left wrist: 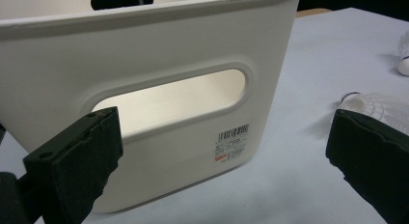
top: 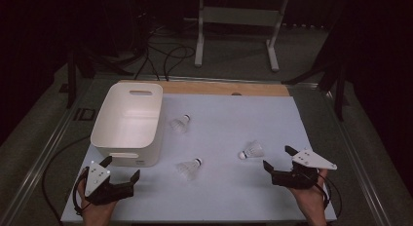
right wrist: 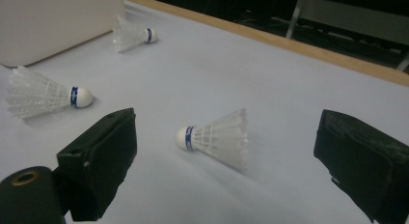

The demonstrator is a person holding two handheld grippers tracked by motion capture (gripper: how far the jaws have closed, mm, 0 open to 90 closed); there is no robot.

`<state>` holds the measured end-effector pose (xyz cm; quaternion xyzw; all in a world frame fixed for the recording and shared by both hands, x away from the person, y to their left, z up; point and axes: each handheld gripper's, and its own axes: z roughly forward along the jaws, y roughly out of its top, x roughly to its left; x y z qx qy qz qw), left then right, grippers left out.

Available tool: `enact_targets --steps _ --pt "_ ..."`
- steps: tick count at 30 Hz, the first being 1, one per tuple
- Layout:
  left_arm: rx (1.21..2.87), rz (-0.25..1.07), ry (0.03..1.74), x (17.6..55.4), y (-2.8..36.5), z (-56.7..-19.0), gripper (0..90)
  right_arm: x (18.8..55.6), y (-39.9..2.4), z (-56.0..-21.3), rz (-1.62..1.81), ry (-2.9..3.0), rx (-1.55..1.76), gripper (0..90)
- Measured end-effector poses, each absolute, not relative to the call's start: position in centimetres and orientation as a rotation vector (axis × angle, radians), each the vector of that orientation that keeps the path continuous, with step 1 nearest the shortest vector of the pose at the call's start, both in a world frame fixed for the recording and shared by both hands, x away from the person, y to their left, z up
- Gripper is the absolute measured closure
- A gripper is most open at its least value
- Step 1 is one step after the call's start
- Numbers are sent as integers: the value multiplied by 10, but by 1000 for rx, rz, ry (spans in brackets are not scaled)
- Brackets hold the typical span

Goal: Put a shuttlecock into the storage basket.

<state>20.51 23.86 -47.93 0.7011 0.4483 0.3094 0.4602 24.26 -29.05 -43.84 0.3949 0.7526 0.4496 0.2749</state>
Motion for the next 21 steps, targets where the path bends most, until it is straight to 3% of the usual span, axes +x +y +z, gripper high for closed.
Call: enact_targets --steps 21 --pt "1713 766 1118 205 241 -480 1 275 -279 -430 1196 2099 1025 73"
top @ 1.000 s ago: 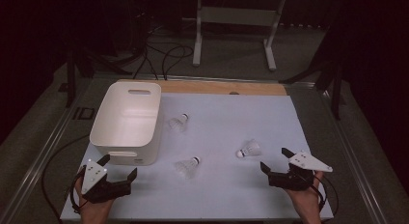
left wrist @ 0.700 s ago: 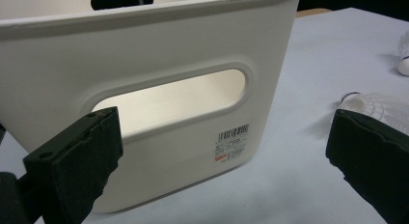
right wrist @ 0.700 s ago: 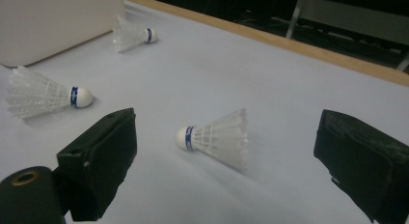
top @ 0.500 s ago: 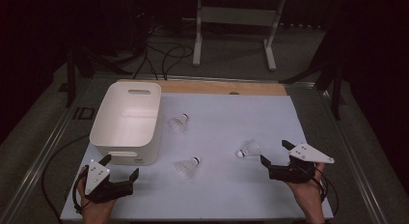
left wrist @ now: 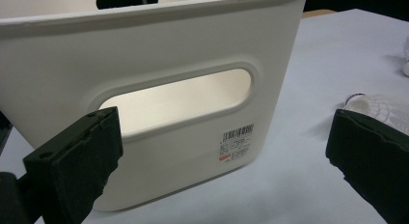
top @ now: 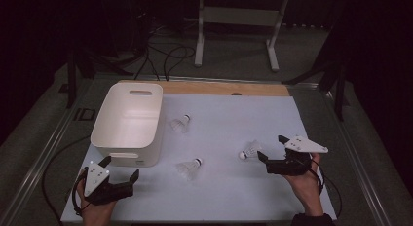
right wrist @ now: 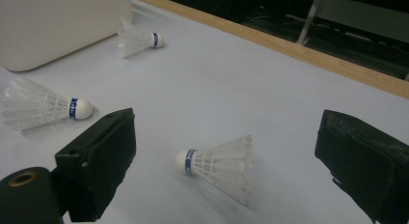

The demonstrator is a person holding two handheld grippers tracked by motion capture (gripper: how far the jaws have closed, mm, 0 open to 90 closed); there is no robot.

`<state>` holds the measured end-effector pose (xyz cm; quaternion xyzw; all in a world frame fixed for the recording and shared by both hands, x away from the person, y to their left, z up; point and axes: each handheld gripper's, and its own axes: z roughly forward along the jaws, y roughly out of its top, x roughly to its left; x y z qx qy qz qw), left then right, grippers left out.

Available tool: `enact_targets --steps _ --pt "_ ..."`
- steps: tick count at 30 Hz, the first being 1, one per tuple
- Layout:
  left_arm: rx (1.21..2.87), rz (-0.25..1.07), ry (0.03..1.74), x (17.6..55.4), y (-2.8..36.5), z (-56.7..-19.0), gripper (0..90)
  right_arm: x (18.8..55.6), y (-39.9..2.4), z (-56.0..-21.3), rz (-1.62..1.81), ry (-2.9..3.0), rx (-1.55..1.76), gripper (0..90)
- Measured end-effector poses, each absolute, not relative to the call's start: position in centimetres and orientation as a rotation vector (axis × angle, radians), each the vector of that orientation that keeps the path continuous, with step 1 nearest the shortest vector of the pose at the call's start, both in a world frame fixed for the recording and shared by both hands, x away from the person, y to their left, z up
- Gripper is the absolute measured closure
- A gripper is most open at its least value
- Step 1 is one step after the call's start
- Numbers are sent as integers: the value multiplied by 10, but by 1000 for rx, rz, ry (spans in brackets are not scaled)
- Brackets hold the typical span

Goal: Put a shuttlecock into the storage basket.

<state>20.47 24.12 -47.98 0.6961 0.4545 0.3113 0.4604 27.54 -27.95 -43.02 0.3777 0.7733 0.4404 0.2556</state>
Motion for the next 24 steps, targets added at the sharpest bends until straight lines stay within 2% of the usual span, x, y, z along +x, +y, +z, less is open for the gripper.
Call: enact_targets --steps 24 --pt "1725 749 1115 207 240 -481 1 291 -271 -459 1138 2175 1038 73"
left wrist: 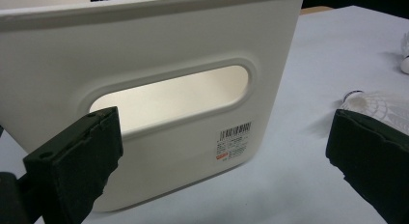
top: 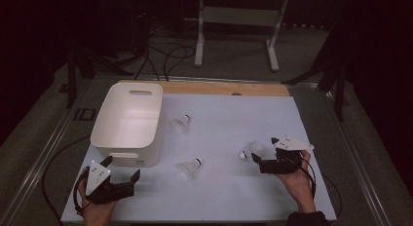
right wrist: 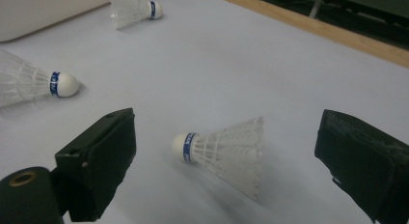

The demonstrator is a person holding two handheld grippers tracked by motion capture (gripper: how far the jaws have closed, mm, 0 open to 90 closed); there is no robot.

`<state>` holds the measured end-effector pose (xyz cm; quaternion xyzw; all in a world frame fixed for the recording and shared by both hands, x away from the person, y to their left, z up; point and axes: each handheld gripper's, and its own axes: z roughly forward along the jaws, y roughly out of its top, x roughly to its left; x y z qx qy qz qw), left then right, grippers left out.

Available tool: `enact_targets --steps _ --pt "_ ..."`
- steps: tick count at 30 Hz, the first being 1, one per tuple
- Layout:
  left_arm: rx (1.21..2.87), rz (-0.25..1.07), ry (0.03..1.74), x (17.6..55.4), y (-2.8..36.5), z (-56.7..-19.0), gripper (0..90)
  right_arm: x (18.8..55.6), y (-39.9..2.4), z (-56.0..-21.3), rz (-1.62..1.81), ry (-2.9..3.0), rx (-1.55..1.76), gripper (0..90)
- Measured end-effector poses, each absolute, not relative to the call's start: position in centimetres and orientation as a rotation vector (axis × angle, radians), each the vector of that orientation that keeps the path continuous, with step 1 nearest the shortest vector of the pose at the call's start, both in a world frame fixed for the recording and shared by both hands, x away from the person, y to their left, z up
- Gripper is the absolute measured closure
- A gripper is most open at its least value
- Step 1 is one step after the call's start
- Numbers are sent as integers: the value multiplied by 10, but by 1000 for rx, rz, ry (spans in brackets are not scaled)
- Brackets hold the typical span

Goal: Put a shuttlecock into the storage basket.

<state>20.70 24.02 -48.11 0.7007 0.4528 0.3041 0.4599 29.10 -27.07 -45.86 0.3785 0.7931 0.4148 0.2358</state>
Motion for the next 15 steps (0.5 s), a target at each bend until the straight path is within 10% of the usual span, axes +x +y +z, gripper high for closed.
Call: enact_targets --steps 15 --pt "1728 742 1117 208 240 -482 1 307 -264 -479 1099 2236 1097 73"
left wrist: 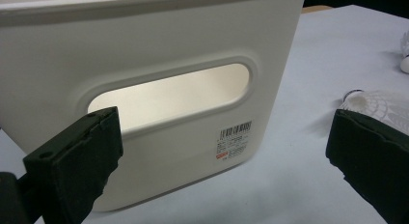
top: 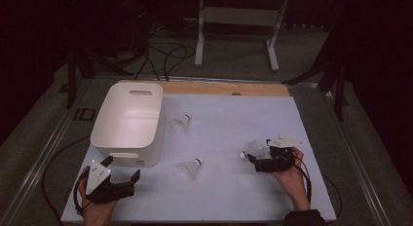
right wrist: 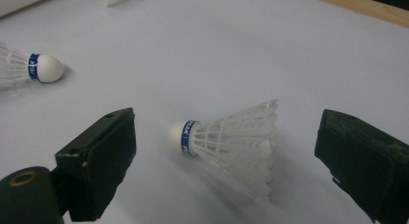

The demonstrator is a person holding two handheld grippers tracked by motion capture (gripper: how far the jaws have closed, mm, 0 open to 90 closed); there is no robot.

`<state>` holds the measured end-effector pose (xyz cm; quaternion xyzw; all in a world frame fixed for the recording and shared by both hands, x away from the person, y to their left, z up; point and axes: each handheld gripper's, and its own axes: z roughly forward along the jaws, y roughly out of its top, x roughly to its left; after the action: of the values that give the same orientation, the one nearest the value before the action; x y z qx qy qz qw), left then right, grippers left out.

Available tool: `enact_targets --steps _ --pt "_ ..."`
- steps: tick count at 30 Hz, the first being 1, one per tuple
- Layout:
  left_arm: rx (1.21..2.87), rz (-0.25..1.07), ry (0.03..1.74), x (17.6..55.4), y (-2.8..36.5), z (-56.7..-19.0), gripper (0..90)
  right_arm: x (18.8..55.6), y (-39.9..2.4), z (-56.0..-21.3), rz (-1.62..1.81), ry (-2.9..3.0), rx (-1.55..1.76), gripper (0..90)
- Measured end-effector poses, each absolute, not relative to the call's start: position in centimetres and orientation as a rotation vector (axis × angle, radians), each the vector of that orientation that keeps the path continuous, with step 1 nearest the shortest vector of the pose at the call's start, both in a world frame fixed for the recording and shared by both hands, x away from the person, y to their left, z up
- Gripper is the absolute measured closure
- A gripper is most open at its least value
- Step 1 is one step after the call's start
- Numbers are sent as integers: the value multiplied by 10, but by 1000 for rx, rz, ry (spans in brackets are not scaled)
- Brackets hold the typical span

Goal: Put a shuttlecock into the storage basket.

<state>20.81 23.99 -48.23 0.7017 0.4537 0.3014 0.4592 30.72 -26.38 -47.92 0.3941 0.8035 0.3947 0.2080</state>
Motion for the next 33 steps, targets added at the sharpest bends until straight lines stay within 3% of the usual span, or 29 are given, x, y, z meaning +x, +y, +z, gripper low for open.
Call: enact_targets --steps 11,15,33 --pt "1731 740 1116 208 240 -483 1 315 -261 -492 1074 2294 1162 91" --pt "1733 740 1114 209 240 -483 1 317 -261 -495 1075 2311 1172 142" --pt "1737 740 1114 209 239 -483 1 319 -253 -500 1071 2380 1139 657"
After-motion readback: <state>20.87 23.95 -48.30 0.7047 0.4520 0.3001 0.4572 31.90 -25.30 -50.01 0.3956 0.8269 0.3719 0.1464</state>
